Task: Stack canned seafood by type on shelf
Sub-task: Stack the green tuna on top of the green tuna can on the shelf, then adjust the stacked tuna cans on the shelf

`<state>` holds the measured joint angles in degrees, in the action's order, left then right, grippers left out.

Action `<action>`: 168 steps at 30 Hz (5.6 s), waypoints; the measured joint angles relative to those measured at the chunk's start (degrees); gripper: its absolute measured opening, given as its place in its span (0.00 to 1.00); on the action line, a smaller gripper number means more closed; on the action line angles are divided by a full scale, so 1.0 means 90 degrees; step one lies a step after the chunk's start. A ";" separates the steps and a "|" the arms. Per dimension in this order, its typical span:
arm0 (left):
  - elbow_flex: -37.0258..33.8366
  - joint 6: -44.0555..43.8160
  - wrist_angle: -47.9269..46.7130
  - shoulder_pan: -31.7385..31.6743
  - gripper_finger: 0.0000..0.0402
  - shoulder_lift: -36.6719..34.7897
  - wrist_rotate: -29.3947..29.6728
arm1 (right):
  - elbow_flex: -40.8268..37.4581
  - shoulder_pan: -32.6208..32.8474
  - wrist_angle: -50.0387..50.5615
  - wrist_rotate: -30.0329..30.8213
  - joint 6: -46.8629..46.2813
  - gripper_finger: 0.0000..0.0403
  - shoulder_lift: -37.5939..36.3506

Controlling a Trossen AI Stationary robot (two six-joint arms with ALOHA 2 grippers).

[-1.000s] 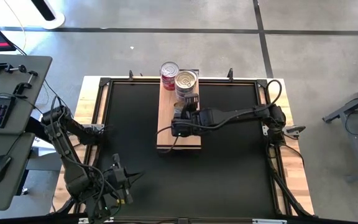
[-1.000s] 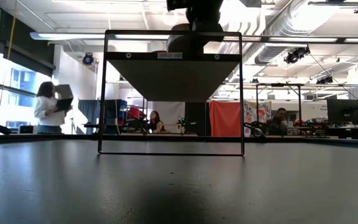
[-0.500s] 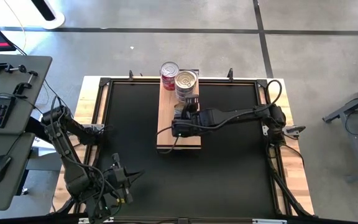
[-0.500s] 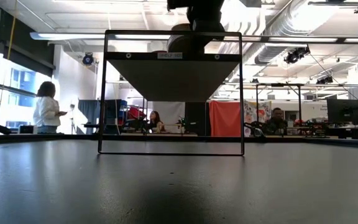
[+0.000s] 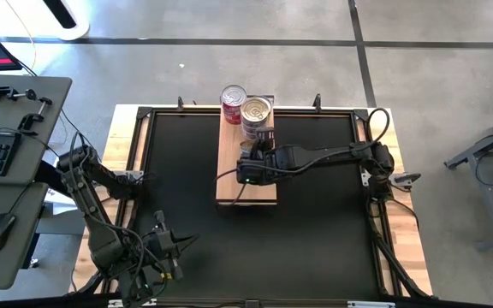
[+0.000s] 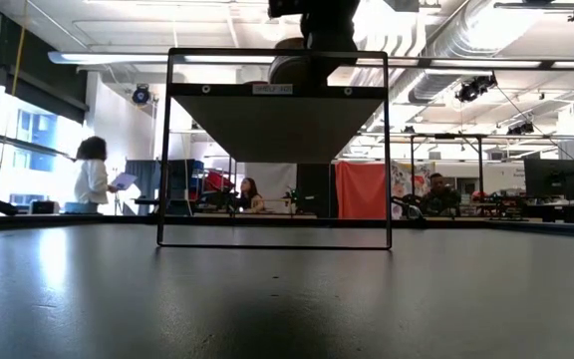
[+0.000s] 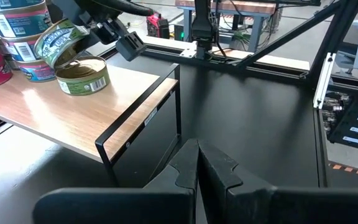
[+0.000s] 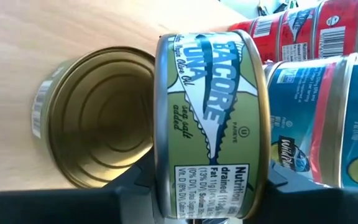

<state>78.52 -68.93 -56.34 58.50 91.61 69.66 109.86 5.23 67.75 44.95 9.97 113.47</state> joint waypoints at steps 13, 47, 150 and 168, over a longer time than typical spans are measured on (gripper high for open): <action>-0.0002 0.0002 0.0000 0.0000 0.00 0.0000 0.0001 | 0.0000 0.0000 0.0087 0.0011 0.0230 0.31 0.0000; -0.0002 0.0010 -0.0102 -0.0002 0.00 0.0002 0.0001 | -0.0012 0.0138 0.0811 -0.0260 0.0282 0.55 -0.0039; -0.0005 0.5457 0.2099 -0.7494 0.00 -0.0256 -0.4830 | -0.8553 -0.2786 -0.5886 -0.3726 -0.1264 0.07 -0.7555; 0.0005 0.6391 0.2311 -0.8714 0.00 -0.0125 -0.6036 | -0.8553 -0.2917 -0.6044 -0.4287 -0.2401 0.00 -0.7606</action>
<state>78.56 -11.40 -35.54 -19.93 90.49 15.34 32.88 -21.02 13.35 6.36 -11.63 45.01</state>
